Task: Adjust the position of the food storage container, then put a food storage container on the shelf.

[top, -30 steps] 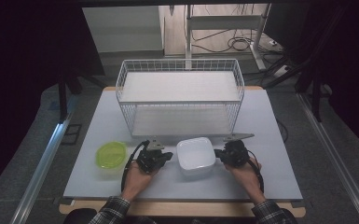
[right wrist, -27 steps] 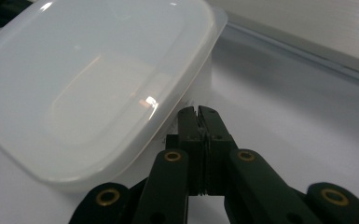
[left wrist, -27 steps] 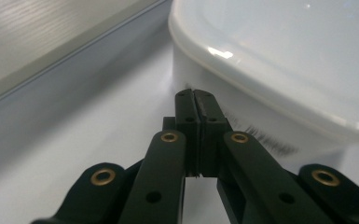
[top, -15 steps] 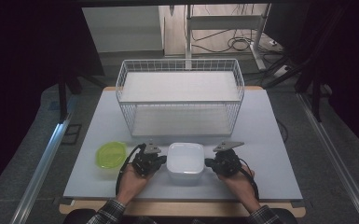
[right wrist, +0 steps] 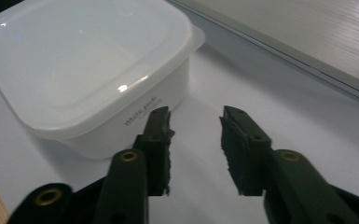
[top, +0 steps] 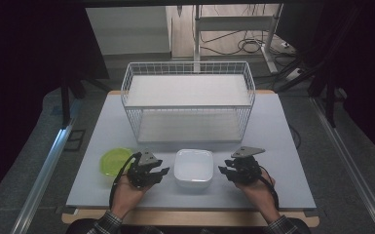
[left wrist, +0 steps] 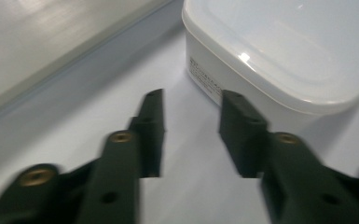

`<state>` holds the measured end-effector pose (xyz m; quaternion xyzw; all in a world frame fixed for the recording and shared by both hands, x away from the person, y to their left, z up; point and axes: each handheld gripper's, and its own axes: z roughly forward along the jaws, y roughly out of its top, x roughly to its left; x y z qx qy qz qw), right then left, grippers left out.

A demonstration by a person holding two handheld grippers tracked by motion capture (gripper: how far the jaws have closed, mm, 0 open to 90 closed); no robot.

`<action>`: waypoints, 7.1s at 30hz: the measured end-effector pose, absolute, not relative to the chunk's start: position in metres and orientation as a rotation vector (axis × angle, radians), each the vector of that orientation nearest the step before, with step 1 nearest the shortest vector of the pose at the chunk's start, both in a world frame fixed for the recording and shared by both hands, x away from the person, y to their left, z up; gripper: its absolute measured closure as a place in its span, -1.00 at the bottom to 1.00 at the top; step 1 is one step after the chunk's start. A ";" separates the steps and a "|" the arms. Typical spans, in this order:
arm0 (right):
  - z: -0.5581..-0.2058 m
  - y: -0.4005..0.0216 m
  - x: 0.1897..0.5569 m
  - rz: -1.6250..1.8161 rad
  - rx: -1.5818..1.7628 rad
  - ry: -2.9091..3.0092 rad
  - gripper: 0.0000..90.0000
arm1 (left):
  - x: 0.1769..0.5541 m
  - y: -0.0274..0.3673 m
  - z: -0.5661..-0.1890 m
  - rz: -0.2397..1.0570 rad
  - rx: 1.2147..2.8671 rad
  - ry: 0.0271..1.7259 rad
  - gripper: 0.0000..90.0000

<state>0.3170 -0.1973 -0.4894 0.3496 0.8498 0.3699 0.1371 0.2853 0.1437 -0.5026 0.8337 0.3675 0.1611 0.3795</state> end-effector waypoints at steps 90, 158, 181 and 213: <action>-0.472 -0.176 0.307 1.285 1.219 2.570 0.53 | 0.281 0.123 -0.488 0.083 1.995 1.023 0.37; -0.334 -0.158 0.357 1.518 0.931 2.268 0.75 | 0.323 0.152 -0.339 0.408 1.811 0.911 0.76; -0.296 -0.149 0.402 1.514 0.958 2.231 0.74 | 0.368 0.158 -0.307 0.421 1.777 0.919 0.77; -0.305 -0.142 0.424 1.492 0.999 2.220 0.50 | 0.394 0.151 -0.319 0.455 1.773 0.939 0.50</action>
